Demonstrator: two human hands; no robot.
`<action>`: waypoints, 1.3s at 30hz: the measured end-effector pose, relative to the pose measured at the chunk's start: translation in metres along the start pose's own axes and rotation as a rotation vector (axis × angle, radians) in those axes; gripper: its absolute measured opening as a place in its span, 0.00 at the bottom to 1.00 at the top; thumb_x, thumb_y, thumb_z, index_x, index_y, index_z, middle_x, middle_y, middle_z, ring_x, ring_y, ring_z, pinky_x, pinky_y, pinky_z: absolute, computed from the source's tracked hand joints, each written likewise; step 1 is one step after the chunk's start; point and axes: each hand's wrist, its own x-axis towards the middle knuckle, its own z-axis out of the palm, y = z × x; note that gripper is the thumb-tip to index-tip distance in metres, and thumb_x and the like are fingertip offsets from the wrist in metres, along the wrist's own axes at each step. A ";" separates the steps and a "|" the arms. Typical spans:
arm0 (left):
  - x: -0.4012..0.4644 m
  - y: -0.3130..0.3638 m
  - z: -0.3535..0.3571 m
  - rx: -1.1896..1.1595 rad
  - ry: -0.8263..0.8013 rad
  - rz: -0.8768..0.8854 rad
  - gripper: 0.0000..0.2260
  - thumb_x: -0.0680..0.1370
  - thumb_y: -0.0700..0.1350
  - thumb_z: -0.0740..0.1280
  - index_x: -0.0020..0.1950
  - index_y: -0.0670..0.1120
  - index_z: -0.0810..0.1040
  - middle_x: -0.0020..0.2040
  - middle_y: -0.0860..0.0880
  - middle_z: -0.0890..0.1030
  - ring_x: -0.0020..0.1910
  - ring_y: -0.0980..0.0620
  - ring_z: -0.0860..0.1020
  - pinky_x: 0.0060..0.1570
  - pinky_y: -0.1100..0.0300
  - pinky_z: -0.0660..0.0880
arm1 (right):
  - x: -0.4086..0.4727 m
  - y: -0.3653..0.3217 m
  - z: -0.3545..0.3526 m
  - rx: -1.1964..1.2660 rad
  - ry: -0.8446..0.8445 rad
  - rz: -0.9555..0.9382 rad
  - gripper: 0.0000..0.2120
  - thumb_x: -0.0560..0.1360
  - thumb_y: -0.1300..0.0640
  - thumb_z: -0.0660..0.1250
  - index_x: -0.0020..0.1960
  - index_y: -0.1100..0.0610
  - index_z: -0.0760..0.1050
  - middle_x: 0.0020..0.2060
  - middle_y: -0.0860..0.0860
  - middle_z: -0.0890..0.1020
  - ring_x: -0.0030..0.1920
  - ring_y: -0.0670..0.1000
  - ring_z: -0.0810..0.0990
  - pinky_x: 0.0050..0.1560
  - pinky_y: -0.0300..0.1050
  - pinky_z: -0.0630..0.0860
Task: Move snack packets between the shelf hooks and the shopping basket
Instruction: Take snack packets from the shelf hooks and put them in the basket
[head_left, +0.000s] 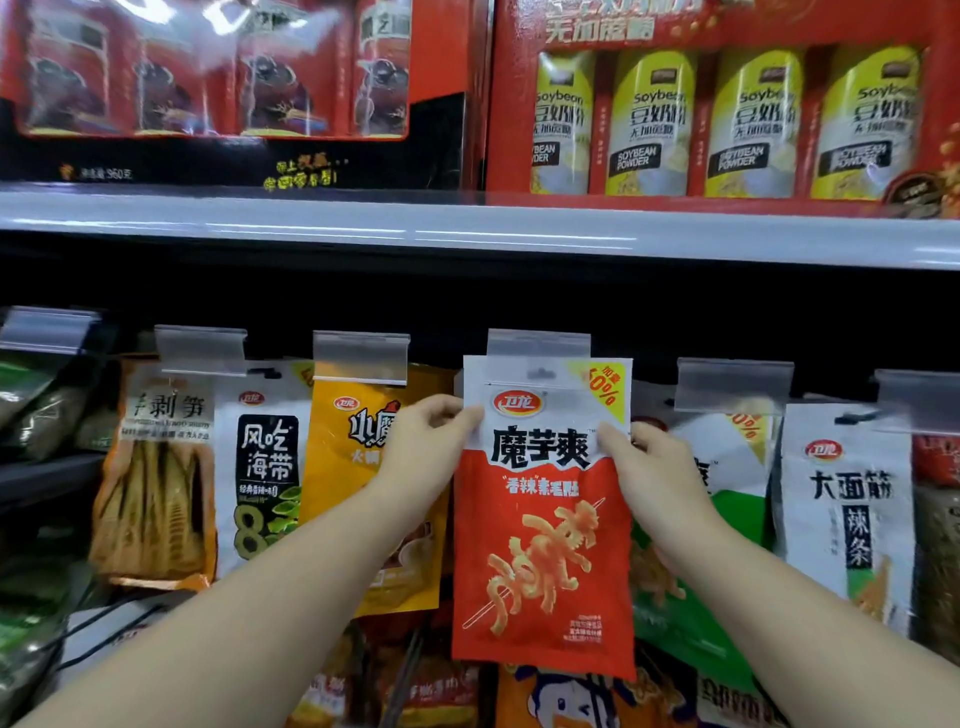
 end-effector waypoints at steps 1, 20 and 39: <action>0.002 -0.002 0.001 -0.016 0.013 -0.006 0.10 0.80 0.47 0.65 0.48 0.41 0.80 0.43 0.48 0.83 0.37 0.57 0.80 0.28 0.74 0.72 | 0.002 0.000 -0.001 -0.010 0.008 -0.014 0.17 0.77 0.47 0.62 0.35 0.56 0.64 0.30 0.56 0.65 0.31 0.52 0.66 0.34 0.46 0.61; 0.023 -0.018 0.007 0.082 0.080 0.044 0.22 0.79 0.50 0.65 0.27 0.44 0.67 0.26 0.49 0.69 0.27 0.55 0.69 0.30 0.61 0.66 | 0.028 0.011 -0.001 -0.025 -0.025 -0.021 0.24 0.77 0.41 0.61 0.32 0.56 0.61 0.26 0.54 0.63 0.27 0.52 0.65 0.33 0.47 0.60; 0.069 -0.052 0.024 0.397 0.189 -0.076 0.17 0.78 0.56 0.64 0.56 0.45 0.82 0.51 0.47 0.83 0.51 0.46 0.80 0.50 0.54 0.77 | 0.071 0.025 0.011 -0.295 -0.051 0.050 0.17 0.77 0.43 0.62 0.46 0.57 0.78 0.41 0.56 0.79 0.41 0.55 0.74 0.38 0.43 0.65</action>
